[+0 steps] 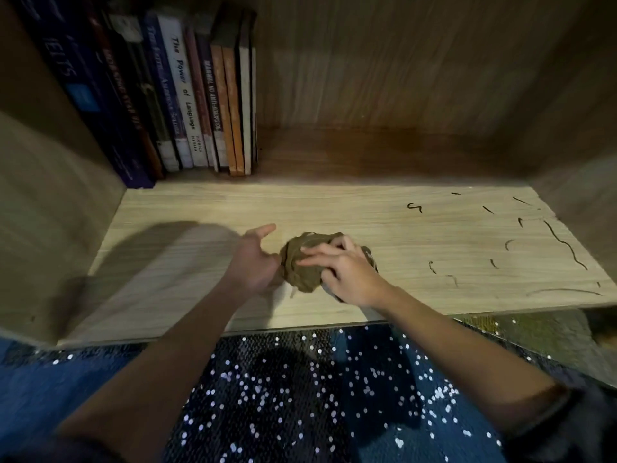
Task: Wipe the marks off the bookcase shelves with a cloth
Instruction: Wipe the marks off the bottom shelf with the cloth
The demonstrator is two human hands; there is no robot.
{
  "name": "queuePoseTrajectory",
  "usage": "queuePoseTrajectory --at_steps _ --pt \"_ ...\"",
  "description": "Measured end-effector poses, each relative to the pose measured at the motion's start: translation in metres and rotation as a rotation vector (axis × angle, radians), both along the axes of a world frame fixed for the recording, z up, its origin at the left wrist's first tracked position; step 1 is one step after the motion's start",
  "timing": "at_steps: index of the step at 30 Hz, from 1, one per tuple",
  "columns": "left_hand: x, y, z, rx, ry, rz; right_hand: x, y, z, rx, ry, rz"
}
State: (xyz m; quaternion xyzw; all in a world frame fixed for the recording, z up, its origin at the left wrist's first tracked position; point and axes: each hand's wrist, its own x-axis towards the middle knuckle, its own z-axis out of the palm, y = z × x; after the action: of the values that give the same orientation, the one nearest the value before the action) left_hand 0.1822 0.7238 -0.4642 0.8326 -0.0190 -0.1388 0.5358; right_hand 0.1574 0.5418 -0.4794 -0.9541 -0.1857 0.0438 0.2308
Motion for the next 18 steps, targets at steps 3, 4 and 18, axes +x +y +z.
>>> queuePoseTrajectory --at_steps 3,4,18 --pt "-0.015 0.001 0.001 0.048 0.015 -0.013 0.028 0.002 0.009 -0.132 0.035 -0.116" --pt "-0.021 0.001 0.002 0.069 0.007 -0.009 0.038 0.007 0.011 -0.177 0.039 -0.169" --pt "-0.059 0.006 -0.006 0.046 -0.167 0.023 -0.068 -0.002 0.03 0.028 0.229 -0.074"
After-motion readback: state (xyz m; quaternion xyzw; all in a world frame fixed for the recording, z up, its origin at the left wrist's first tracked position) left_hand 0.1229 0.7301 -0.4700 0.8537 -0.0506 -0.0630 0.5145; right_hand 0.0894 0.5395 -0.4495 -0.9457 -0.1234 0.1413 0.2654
